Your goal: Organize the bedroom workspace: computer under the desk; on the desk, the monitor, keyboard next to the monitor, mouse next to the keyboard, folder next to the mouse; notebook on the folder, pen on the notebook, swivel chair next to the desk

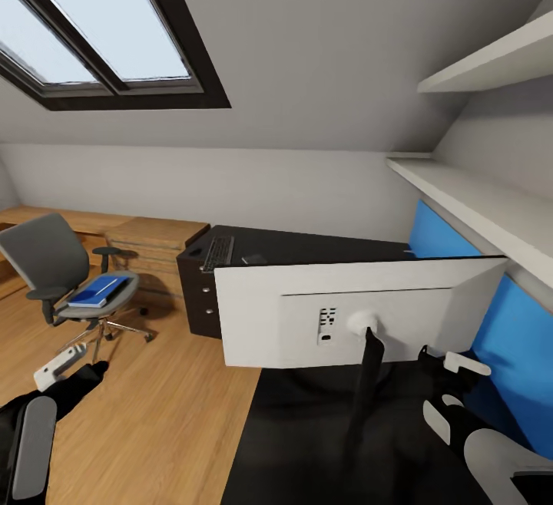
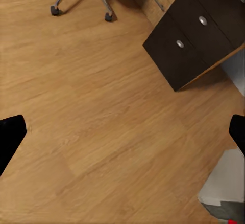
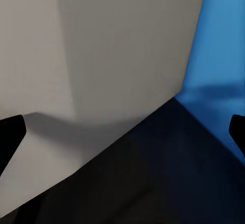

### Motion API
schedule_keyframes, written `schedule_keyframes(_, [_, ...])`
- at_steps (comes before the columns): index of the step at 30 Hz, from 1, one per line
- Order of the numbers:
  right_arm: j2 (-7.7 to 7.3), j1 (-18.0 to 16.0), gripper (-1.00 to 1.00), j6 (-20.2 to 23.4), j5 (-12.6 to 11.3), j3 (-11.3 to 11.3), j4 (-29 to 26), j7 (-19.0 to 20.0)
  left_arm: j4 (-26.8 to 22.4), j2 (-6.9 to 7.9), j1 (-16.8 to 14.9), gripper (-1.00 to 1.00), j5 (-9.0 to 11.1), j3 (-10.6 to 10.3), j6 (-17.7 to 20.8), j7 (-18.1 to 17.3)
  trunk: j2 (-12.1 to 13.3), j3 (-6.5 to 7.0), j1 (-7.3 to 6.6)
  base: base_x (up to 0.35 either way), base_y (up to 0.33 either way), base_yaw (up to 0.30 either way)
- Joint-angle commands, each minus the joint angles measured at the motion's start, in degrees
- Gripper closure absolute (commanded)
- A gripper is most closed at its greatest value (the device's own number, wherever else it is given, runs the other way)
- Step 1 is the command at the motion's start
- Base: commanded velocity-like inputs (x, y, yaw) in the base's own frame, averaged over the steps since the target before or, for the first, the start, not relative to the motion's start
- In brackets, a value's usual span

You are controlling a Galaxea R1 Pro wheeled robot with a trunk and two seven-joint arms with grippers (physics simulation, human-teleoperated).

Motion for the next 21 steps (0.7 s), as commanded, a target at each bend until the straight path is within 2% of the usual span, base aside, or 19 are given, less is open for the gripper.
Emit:
schedule_keyframes(1, [-0.02,-0.05,-1.0,-0.15,-0.35,0.46,0.01,-0.17,-0.08,0.18,-0.07,-1.0,0.96,0.29,0.16,0.46,-0.08,-0.1,0.02,0.0,0.0,0.0])
schedule_keyframes(7, [-0.02,-0.05,-1.0,-0.15,-0.35,0.46,0.01,-0.17,-0.13,0.85,-0.05,-1.0,2.79,0.85,0.1,0.3,-0.08,-0.1,0.02,0.115,0.0,0.0])
schedule_keyframes(10, [-0.02,-0.05,-1.0,-0.15,-0.35,0.49,0.02,-0.17,-0.13,0.84,-0.04,-1.0,2.96,0.67,0.08,0.21,-0.08,-0.1,0.02,0.189,0.0,0.0])
schedule_keyframes(17, [-0.02,-0.05,-1.0,-0.15,-0.35,0.49,0.08,-0.17,-0.09,0.8,-0.06,-1.0,3.04,-0.98,0.08,0.05,-0.08,-0.1,0.02,0.047,0.0,0.0])
schedule_keyframes(21, [-0.02,-0.05,-1.0,-0.1,-0.35,0.54,0.1,-0.17,-0.12,0.81,-0.05,-1.0,3.04,-1.2,-0.03,-0.03,-0.08,-0.1,0.02,0.195,0.0,0.0])
